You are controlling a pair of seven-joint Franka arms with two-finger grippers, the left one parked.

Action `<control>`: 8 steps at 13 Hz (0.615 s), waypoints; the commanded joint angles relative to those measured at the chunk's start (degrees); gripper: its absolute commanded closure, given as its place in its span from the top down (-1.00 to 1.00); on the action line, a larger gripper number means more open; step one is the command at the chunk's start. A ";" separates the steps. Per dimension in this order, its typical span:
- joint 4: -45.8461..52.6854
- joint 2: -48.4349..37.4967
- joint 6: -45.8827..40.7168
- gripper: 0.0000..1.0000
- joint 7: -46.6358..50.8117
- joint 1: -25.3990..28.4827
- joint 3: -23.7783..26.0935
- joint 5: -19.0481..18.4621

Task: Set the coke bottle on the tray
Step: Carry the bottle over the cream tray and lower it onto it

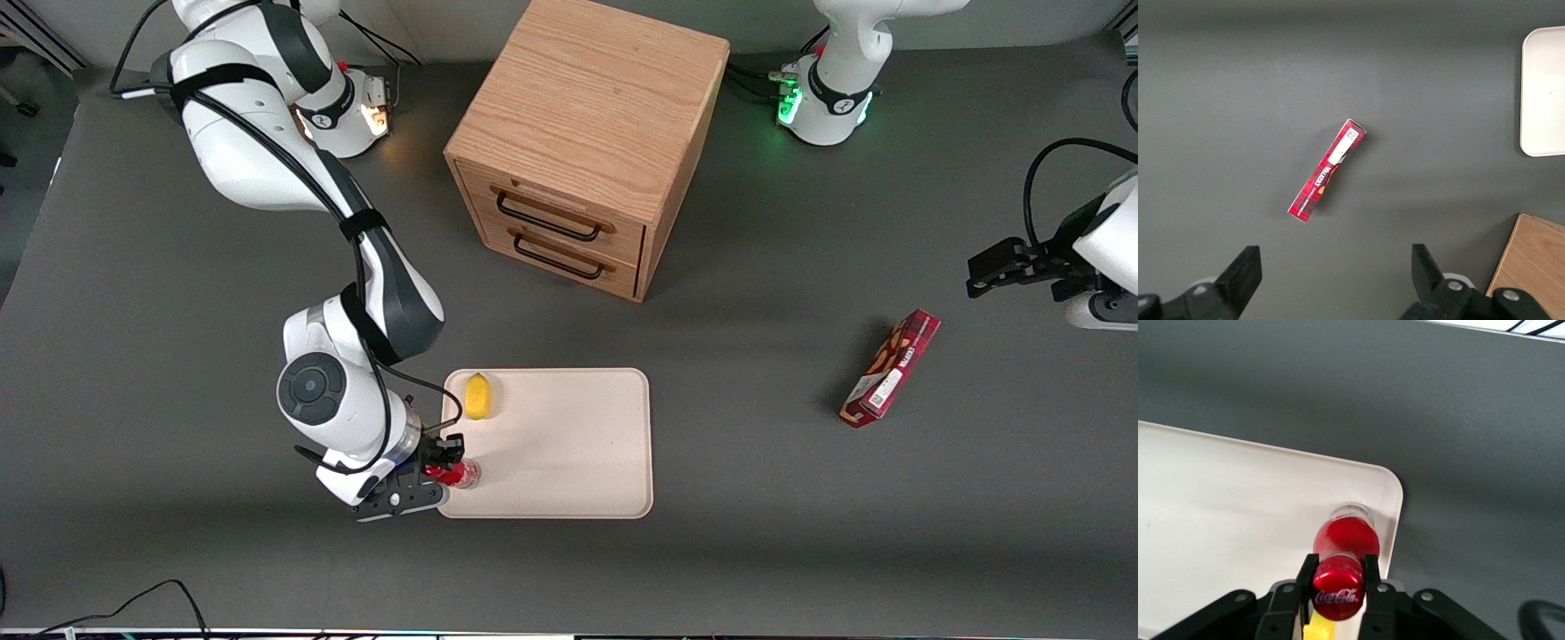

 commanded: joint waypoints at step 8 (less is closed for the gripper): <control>-11.31 -17.74 -13.57 1.00 0.51 -3.00 -0.03 -0.79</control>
